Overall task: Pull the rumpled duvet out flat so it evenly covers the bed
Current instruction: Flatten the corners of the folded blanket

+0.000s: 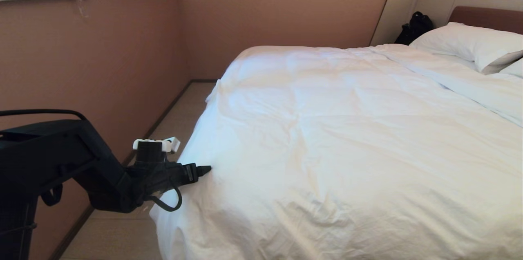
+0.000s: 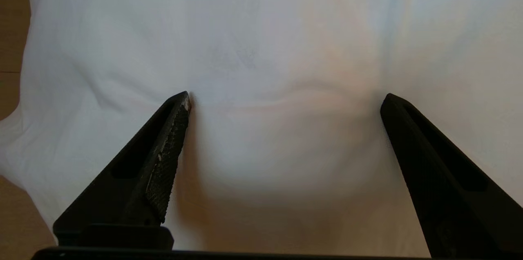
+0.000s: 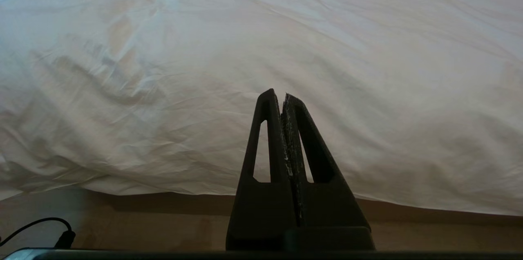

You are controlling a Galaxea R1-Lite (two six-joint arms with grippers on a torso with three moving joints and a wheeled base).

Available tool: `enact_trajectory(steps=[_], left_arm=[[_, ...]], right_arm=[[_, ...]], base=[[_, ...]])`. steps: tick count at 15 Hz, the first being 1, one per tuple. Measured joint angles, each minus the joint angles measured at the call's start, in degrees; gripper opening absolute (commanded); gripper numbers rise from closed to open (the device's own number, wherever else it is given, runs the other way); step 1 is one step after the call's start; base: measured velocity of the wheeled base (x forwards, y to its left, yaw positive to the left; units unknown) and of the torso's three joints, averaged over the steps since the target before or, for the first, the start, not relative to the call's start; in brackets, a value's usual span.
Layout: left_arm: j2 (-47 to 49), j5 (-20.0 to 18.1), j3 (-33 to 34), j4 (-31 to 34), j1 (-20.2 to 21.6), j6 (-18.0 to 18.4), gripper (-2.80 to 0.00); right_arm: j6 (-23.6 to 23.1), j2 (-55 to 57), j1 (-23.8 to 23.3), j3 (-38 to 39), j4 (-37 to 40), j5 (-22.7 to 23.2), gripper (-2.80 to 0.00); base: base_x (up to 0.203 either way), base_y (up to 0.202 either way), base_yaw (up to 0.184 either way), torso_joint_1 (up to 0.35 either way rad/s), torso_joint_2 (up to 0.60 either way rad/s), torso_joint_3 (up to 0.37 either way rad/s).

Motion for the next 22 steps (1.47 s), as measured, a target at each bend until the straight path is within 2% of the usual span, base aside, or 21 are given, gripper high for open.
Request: enact_trajectory(steps=[8, 9, 20, 22], left_arm=[[1.29, 0.06, -0.55, 0.59, -0.38, 0.94, 0.00], [1.40, 0.06, -0.55, 0.56, -0.38, 0.97, -2.80], [1.40, -0.02, -0.35, 0.39, -0.61, 1.08, -2.80], [1.16, 0.37, 0.04, 0.43, -0.69, 2.87, -2.80]], right_arm=[[0.02, 0.00, 0.00, 0.00, 0.04, 0.02, -2.80], [0.04, 0.00, 0.00, 0.00, 0.02, 0.00, -2.80], [0.00, 0.00, 0.00, 0.00, 0.02, 0.02, -2.80], [0.00, 0.00, 0.00, 0.00, 0.01, 0.00, -2.80]], base=[[0.000, 0.000, 0.000, 0.000, 0.00, 0.000], [0.000, 0.000, 0.000, 0.000, 0.00, 0.000], [0.000, 0.000, 0.000, 0.000, 0.00, 0.000], [0.000, 0.000, 0.000, 0.000, 0.00, 0.000]])
